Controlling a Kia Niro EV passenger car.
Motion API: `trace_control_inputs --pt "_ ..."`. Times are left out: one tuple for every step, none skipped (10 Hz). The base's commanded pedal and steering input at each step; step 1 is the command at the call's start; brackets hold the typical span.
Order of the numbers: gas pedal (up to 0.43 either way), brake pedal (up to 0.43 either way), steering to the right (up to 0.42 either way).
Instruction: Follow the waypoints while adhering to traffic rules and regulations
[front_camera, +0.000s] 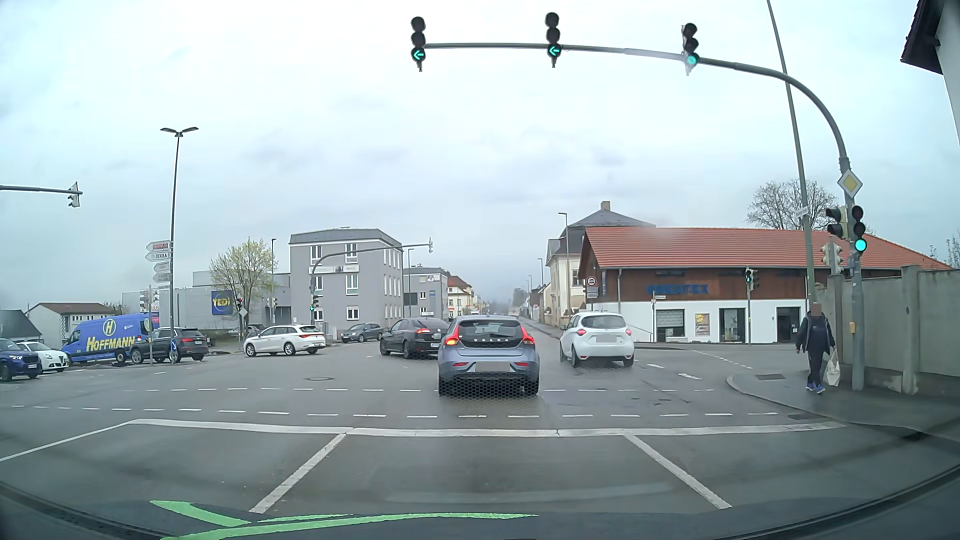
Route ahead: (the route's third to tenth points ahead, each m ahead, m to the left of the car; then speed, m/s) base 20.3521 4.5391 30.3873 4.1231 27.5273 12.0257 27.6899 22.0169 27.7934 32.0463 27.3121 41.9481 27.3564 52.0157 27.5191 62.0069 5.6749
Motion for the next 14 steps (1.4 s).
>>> trace_control_inputs --pt "0.000 0.000 0.005" --pt "0.000 0.000 0.005" --pt "0.000 0.000 0.005" --pt "0.000 0.000 0.004" --pt "0.000 0.000 0.005" --pt "0.000 0.000 0.005" --pt "0.000 0.000 0.005" --pt "0.000 0.000 0.005" --pt "0.000 0.000 0.005" --pt "0.000 0.000 0.005" --pt "0.000 0.000 0.005" --pt "0.000 0.000 0.005" --pt "0.000 0.000 0.004" --pt "0.000 0.000 0.002"
